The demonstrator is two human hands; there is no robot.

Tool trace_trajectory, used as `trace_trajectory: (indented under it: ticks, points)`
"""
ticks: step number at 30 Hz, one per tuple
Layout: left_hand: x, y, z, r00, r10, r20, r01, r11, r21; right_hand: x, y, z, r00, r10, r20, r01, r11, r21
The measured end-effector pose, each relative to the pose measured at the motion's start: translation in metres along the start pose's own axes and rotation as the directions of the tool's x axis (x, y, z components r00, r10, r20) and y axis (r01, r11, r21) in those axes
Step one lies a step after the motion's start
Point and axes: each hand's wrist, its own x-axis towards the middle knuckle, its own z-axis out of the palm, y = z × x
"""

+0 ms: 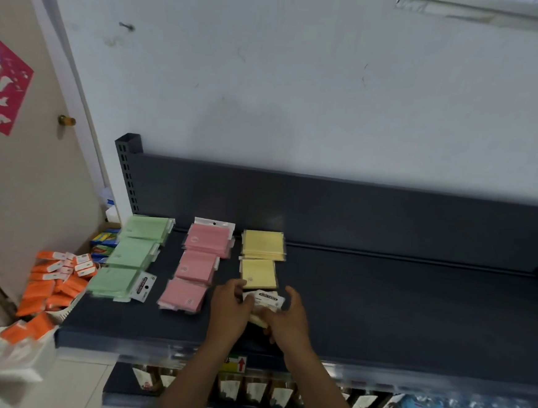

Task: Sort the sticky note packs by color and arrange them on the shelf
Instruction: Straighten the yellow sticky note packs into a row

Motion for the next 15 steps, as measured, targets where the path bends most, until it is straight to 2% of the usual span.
trace_trajectory:
  ticks: [2,6,8,11,15]
  points:
    - [-0.004,0.005,-0.006,1.0,-0.017,0.026,0.018,1.0,-0.025,-0.002,-0.002,0.002,0.999,0.017,0.032,-0.018,1.0,0.017]
    - [-0.01,0.005,-0.01,1.0,-0.019,0.011,0.02,0.998,-0.066,-0.005,-0.008,0.0,0.995,0.092,-0.041,-0.076,0.952,0.297]
    - [-0.015,0.005,-0.009,1.0,-0.007,-0.012,0.007,0.998,-0.06,-0.002,-0.007,0.002,0.993,0.108,-0.056,-0.081,0.933,0.351]
    - [-0.021,0.005,-0.01,0.999,0.015,-0.036,-0.017,0.998,-0.06,0.0,-0.007,0.0,0.995,0.061,-0.082,-0.032,0.949,0.314]
    - [-0.019,0.005,-0.012,0.998,0.019,-0.057,-0.026,0.993,-0.118,0.003,-0.009,-0.008,0.992,-0.111,-0.057,0.12,0.972,0.203]
